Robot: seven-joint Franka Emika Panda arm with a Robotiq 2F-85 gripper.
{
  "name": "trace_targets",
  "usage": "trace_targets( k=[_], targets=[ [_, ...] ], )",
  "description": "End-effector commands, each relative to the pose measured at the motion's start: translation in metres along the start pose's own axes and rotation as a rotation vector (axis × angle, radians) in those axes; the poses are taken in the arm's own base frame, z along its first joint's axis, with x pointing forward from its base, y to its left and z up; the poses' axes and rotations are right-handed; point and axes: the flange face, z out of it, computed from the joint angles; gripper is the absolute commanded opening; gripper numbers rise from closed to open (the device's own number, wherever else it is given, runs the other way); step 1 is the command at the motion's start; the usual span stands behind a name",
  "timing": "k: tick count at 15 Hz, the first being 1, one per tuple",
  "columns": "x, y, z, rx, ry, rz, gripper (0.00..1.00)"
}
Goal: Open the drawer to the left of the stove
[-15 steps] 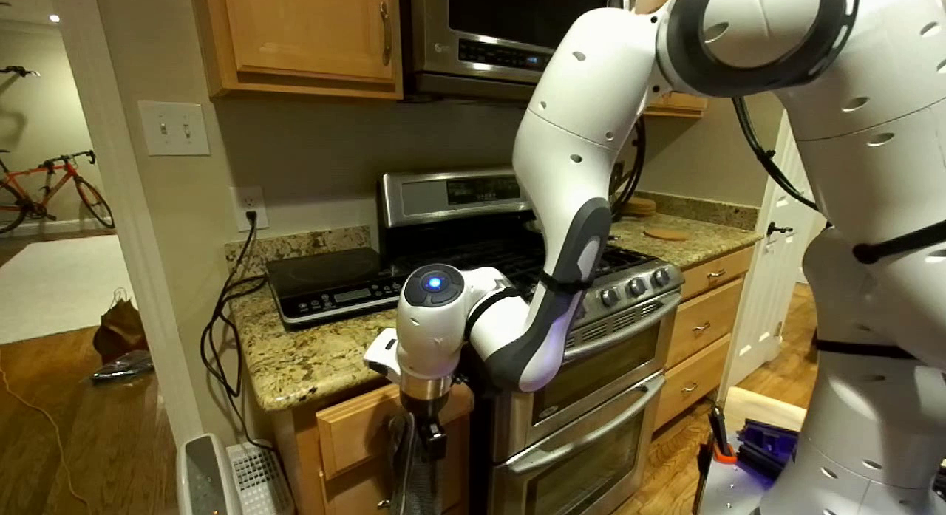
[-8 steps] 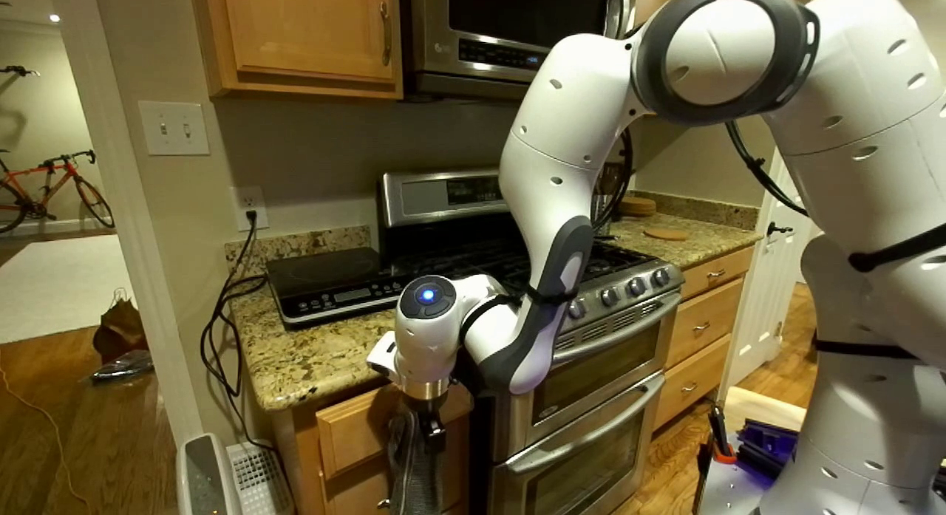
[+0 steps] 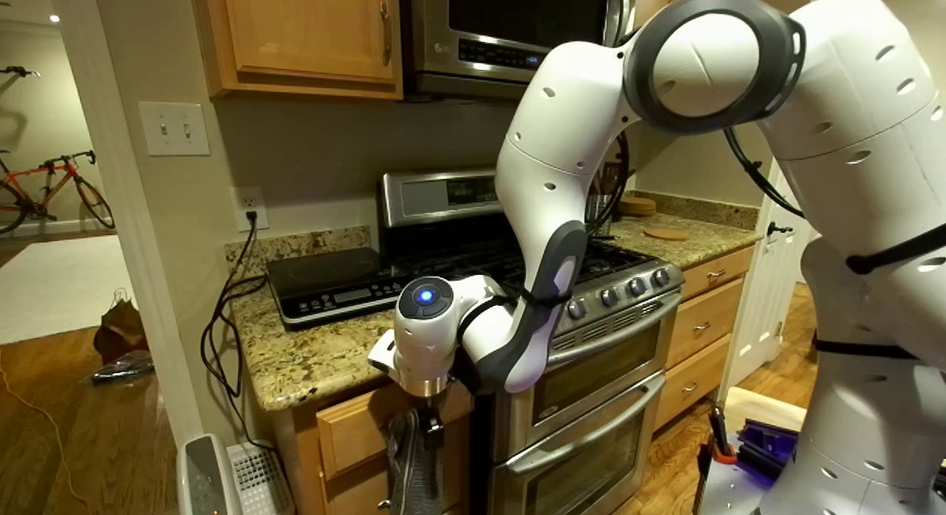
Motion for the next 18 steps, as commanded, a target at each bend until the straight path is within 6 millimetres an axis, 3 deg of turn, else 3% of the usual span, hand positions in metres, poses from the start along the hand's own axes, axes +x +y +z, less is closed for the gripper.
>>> trace_targets(
  k=[1, 18],
  targets=[
    [-0.001, 0.005, 0.004, -0.001, 0.012, 0.017, 1.0],
    [0.005, -0.006, 0.001, 0.011, 0.012, 0.0, 1.0]
  ],
)
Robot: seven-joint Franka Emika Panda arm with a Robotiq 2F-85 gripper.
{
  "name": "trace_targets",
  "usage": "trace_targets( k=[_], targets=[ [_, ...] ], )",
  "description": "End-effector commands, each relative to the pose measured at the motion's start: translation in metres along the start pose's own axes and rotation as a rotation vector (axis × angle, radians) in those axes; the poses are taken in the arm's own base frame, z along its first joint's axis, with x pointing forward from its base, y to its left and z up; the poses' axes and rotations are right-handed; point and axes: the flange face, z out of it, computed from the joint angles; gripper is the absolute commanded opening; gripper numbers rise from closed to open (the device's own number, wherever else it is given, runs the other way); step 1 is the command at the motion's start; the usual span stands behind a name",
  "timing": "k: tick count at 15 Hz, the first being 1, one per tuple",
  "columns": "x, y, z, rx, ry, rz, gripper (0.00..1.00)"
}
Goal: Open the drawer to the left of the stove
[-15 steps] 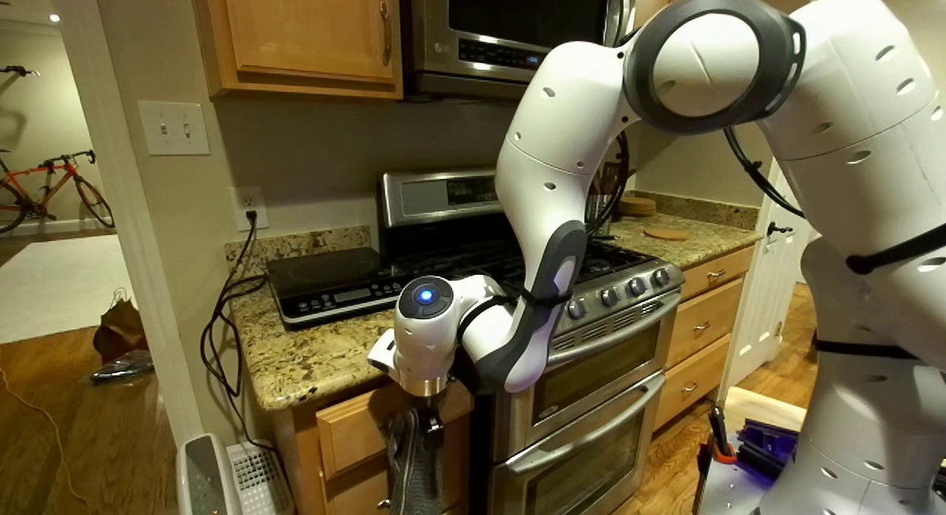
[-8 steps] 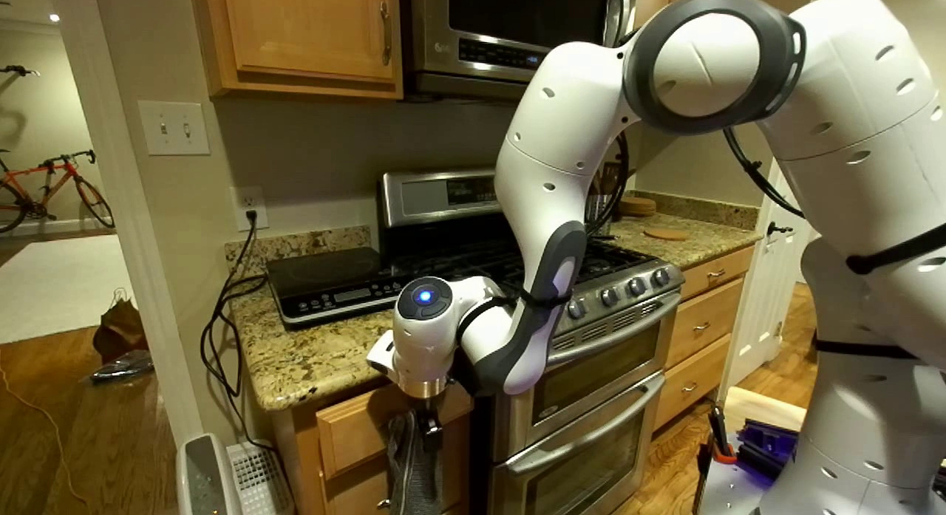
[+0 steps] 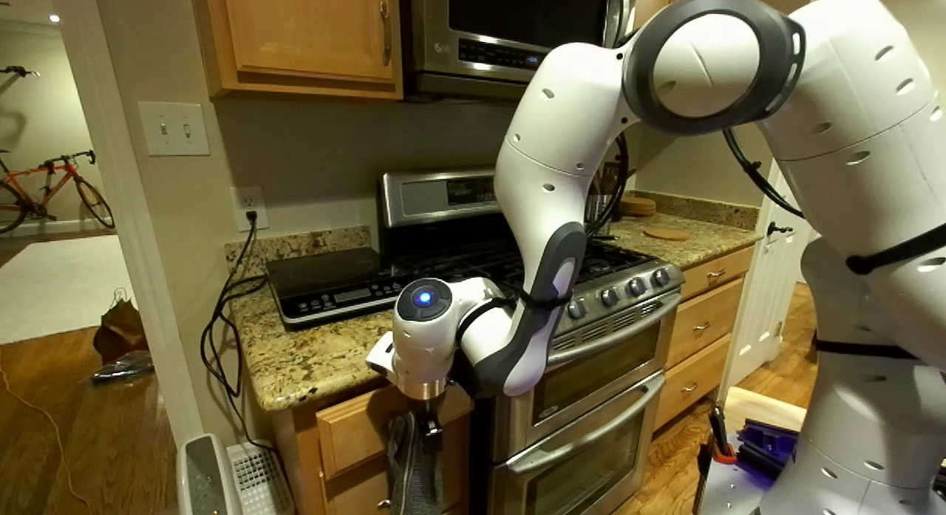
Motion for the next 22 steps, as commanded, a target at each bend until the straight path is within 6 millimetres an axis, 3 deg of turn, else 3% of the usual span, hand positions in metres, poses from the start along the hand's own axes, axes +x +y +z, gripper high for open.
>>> trace_targets(
  k=[1, 9, 10, 11, 14, 22],
  targets=[
    [0.004, -0.003, 0.002, 0.0, 0.014, -0.015, 1.0],
    [0.013, -0.002, 0.016, -0.016, 0.039, -0.03, 0.98],
    [0.014, -0.002, 0.018, -0.017, 0.04, -0.034, 0.93],
    [0.014, -0.002, 0.019, -0.019, 0.042, -0.037, 0.73],
    [0.014, -0.001, 0.018, -0.024, 0.045, -0.04, 0.6],
    [0.016, 0.001, 0.013, -0.03, 0.059, -0.045, 0.09]
  ],
)
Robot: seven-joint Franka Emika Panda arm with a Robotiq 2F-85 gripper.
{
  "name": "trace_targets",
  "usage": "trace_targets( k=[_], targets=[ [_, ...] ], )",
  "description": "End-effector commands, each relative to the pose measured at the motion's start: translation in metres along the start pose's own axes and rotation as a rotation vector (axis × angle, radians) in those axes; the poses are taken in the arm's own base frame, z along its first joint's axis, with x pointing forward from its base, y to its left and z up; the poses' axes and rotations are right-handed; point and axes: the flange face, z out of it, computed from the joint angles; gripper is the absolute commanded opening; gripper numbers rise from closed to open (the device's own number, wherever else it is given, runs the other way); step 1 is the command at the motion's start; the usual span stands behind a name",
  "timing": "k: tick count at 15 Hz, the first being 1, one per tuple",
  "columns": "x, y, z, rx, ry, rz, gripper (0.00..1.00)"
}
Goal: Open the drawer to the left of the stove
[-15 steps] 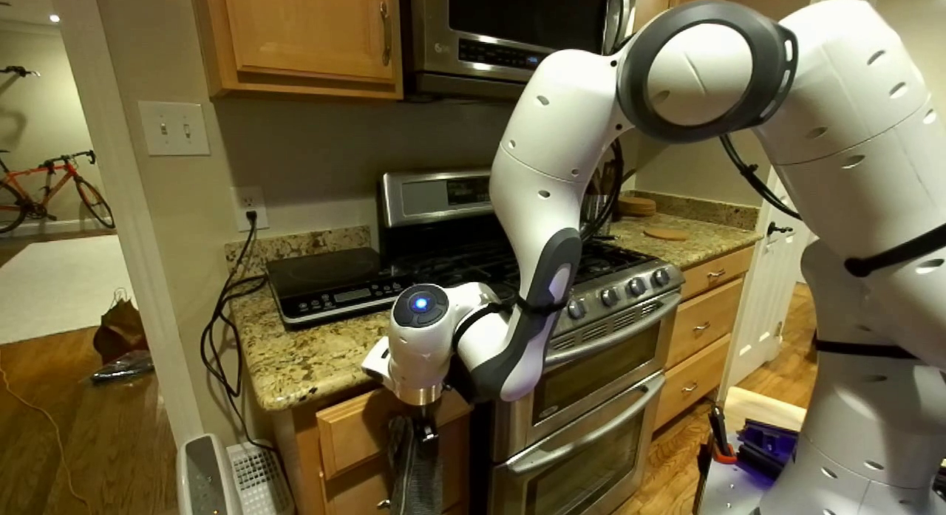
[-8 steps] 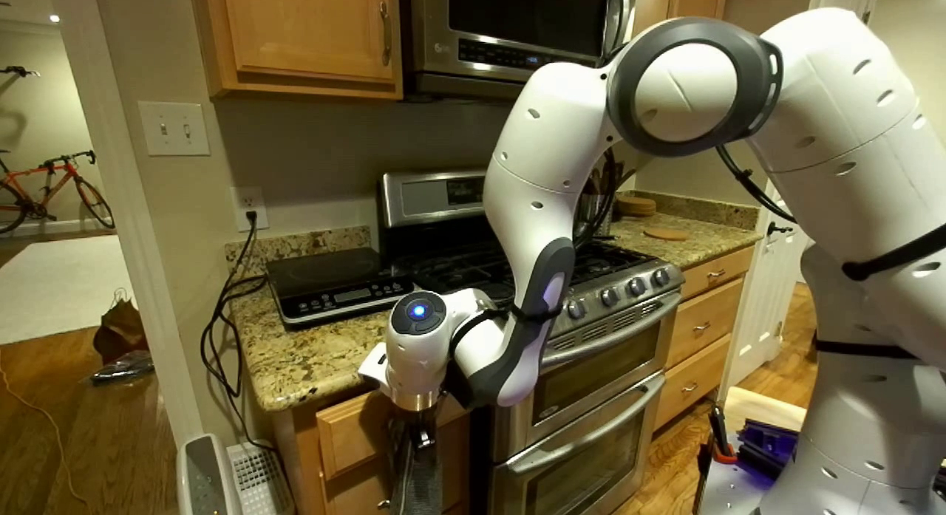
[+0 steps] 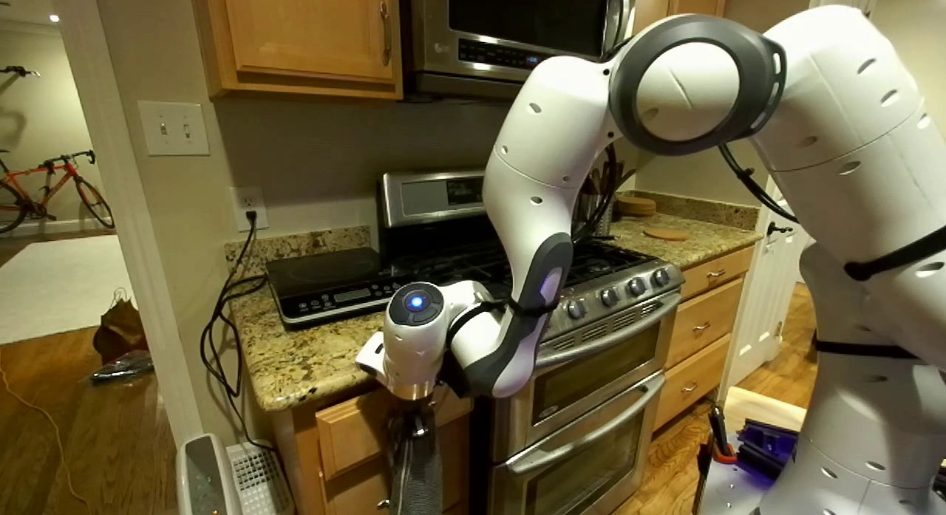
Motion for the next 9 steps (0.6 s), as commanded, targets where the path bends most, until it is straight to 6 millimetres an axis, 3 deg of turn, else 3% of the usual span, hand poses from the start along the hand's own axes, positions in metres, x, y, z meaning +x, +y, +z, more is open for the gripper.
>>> trace_targets(
  k=[1, 9],
  targets=[
    [0.001, -0.011, 0.003, 0.011, 0.03, -0.019, 0.08],
    [-0.005, -0.043, -0.009, 0.046, 0.05, -0.067, 0.11]
  ],
)
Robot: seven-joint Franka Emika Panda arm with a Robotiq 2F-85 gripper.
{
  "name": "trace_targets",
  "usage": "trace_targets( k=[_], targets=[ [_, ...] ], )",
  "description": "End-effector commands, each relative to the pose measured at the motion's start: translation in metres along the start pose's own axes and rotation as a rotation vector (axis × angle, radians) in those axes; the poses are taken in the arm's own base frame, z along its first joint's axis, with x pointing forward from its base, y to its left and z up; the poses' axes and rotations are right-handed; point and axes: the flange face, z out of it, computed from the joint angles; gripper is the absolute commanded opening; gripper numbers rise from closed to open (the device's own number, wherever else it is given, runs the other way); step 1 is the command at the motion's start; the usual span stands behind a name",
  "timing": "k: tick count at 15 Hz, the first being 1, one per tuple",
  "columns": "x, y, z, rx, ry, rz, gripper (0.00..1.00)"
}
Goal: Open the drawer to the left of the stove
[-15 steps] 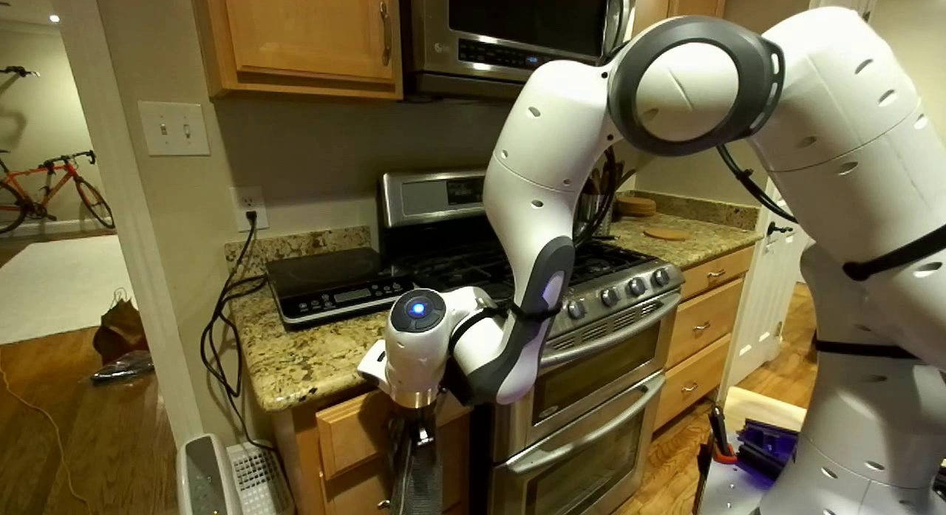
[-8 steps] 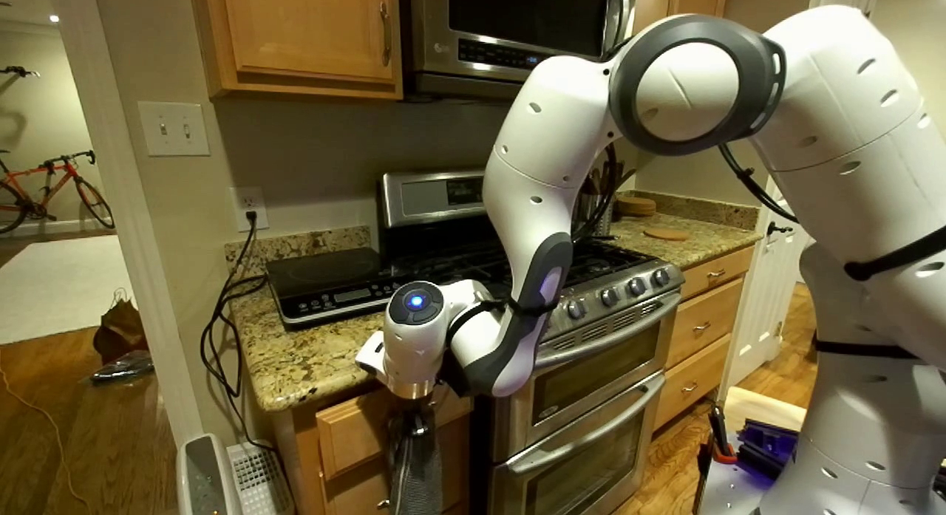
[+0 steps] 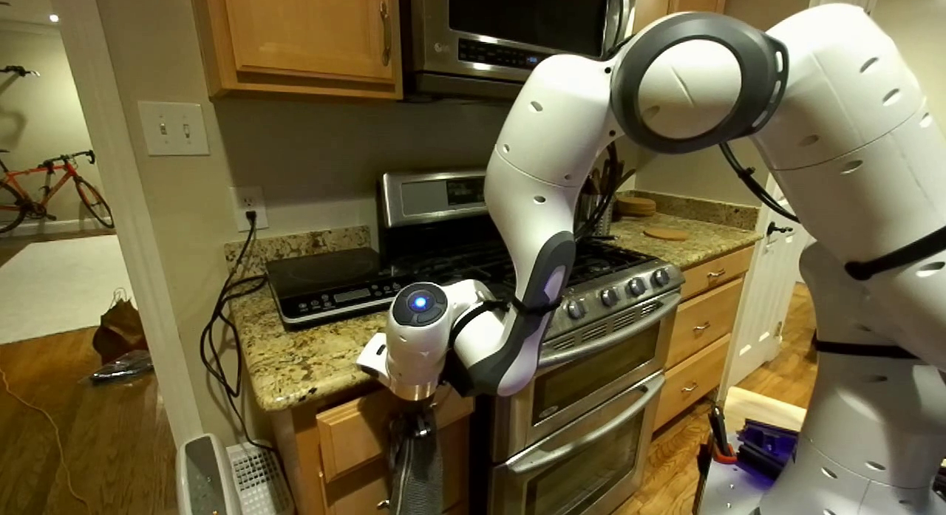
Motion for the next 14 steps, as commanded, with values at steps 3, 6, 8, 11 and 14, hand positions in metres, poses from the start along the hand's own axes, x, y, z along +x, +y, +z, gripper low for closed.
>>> trace_targets(
  k=[3, 6, 8, 11, 14],
  targets=[
    [-0.005, -0.056, -0.016, 0.057, 0.045, -0.049, 0.11],
    [-0.01, -0.079, -0.028, 0.067, 0.044, -0.057, 0.11],
    [-0.013, -0.094, -0.036, 0.072, 0.043, -0.058, 0.11],
    [-0.017, -0.114, -0.046, 0.072, 0.044, -0.062, 0.11],
    [-0.02, -0.131, -0.057, 0.067, 0.048, -0.077, 0.09]
  ],
)
